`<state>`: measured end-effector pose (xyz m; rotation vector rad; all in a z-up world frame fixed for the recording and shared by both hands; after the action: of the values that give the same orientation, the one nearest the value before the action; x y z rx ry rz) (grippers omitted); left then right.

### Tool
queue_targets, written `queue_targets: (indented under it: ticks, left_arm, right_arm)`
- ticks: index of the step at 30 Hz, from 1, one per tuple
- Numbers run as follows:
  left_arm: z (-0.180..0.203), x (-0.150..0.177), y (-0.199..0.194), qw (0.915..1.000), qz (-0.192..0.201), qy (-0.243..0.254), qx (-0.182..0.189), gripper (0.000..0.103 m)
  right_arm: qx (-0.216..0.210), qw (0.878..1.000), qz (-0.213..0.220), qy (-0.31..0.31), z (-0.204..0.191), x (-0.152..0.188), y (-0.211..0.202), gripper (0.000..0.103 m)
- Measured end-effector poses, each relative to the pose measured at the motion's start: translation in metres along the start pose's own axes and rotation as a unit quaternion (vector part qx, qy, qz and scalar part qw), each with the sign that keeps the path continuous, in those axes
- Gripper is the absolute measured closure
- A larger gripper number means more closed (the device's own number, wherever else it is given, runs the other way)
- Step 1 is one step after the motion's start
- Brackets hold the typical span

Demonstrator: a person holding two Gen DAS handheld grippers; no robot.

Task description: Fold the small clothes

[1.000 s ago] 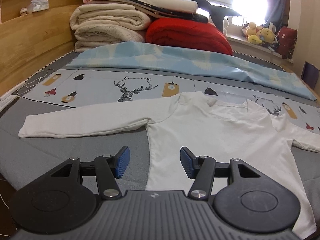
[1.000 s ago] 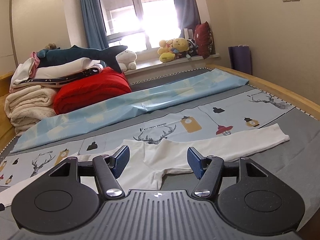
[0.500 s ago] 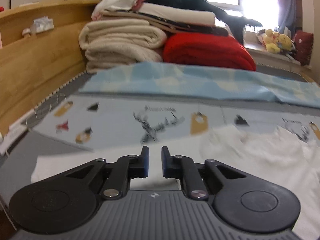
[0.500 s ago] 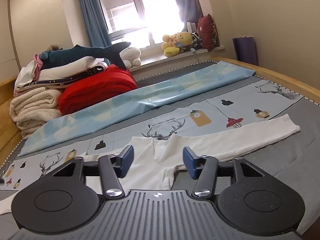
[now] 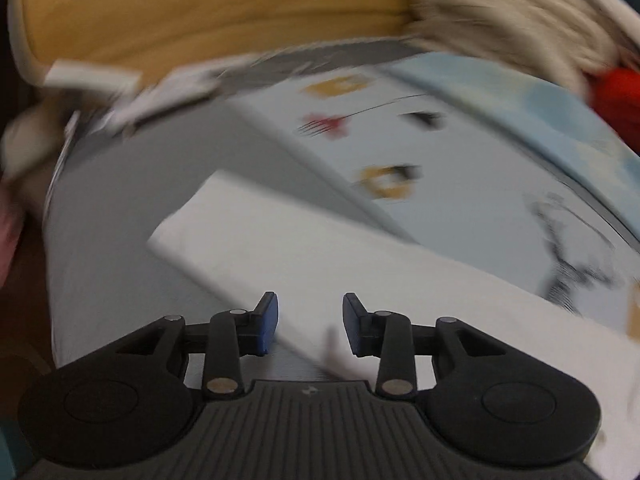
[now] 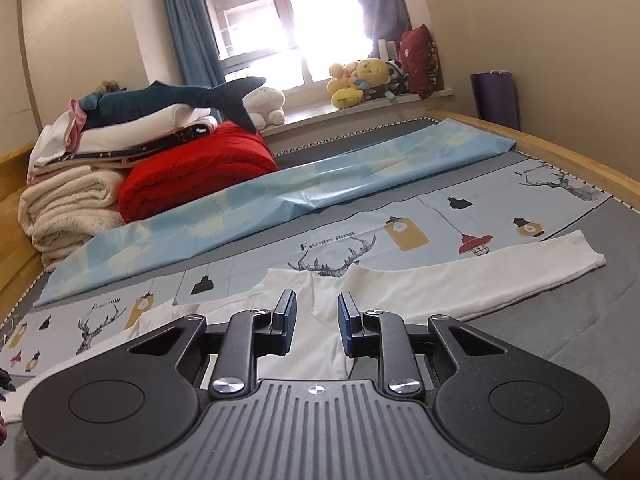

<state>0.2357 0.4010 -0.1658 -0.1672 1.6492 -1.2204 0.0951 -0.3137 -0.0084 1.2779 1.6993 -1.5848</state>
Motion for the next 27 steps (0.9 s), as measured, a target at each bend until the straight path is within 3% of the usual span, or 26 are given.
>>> queue_targets:
  ticks: [3,10,13,14,17,20,23,25,27]
  left_arm:
    - [-0.026,-0.001,0.017,0.9979,-0.023,-0.060,-0.013,0.063]
    - [-0.046,0.000,0.039,0.9945,-0.045,-0.095,0.004,0.064]
    - [-0.056,0.004,0.043,0.9918,-0.053,-0.117,0.008,0.084]
    - [-0.054,0.001,0.044,0.9924,-0.050,-0.112,0.015,0.100]
    - [-0.046,-0.009,0.035,0.9950,-0.027,-0.093,0.024,0.100]
    - [-0.022,-0.027,0.009,0.9978,0.023,-0.048,0.039,0.100]
    - [0.021,-0.037,-0.024,0.9946,0.063,-0.006,0.083,0.101]
    - [0.063,-0.036,-0.052,0.9875,0.076,0.025,0.136,0.101]
    - [0.114,-0.024,-0.084,0.9747,0.084,0.067,0.196,0.101]
  right_arm:
    - [0.001,0.999,-0.007,-0.037,-0.014,0.000,0.003,0.078]
    - [-0.018,0.990,-0.089,-0.112,-0.069,0.012,0.036,0.075]
    - [-0.028,0.981,-0.120,-0.153,-0.106,0.012,0.061,0.075]
    - [-0.030,0.976,-0.130,-0.172,-0.119,0.013,0.072,0.075]
    - [-0.041,0.963,-0.160,-0.214,-0.149,0.018,0.106,0.074]
    - [-0.047,0.956,-0.175,-0.230,-0.162,0.024,0.134,0.073]
    - [-0.053,0.961,-0.184,-0.202,-0.156,0.035,0.156,0.073]
    - [-0.046,0.960,-0.216,-0.175,-0.144,0.052,0.167,0.073]
    - [-0.026,0.957,-0.244,-0.154,-0.135,0.062,0.174,0.073]
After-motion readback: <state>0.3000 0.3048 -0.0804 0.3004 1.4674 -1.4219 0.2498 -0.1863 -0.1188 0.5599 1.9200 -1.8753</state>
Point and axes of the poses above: each gripper's, at about its wrist camera, not at the fingertips, and y roughly the way its jaws point, z to its right, x to its underside, the point moved 9 cm from there along y, roughly the way its jaws point, and after that the axes turned 3 degrees about x, right-handed, at the moved point
